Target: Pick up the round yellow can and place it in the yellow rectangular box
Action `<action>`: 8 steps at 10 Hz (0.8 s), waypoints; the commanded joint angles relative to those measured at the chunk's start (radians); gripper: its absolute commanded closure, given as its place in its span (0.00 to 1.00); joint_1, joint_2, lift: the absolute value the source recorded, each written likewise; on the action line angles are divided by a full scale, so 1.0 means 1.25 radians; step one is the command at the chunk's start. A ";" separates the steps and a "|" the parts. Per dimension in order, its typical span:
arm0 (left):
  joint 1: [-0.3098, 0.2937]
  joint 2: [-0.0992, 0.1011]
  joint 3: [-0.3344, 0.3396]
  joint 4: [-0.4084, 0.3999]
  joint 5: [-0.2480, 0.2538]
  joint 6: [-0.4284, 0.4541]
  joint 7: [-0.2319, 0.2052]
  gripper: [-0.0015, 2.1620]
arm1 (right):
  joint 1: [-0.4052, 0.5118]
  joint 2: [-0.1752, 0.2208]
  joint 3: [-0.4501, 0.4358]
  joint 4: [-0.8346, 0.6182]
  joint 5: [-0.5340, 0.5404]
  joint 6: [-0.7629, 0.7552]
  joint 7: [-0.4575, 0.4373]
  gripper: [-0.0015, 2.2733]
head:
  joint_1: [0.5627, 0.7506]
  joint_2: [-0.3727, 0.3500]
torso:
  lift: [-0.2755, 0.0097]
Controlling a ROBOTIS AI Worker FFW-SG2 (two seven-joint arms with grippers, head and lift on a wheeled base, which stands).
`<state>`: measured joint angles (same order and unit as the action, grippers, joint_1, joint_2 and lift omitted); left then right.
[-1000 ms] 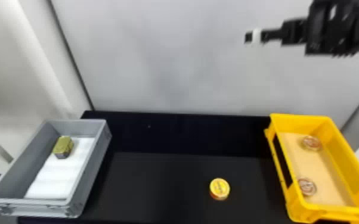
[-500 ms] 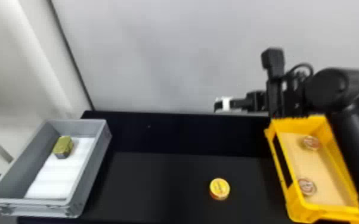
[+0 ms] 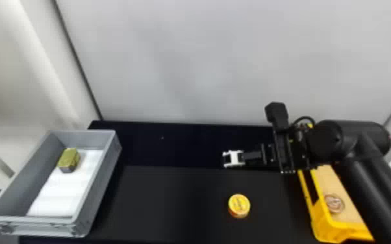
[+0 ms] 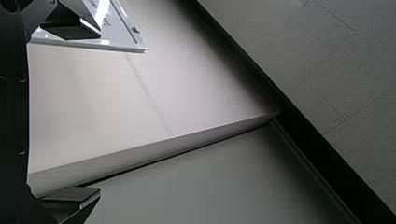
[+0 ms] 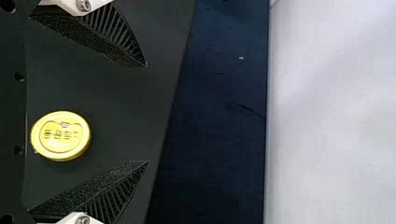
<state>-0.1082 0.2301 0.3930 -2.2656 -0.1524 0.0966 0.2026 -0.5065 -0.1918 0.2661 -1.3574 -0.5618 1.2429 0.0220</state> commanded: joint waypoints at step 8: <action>-0.010 -0.008 -0.011 0.006 -0.001 -0.009 0.000 0.05 | 0.030 0.066 0.093 0.167 0.672 -0.098 0.515 0.00 | 0.70 0.59 | 0.96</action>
<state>-0.1206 0.2210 0.3800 -2.2586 -0.1525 0.0880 0.2029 -0.4710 -0.1086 0.3690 -1.1602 0.2758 1.1264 0.6659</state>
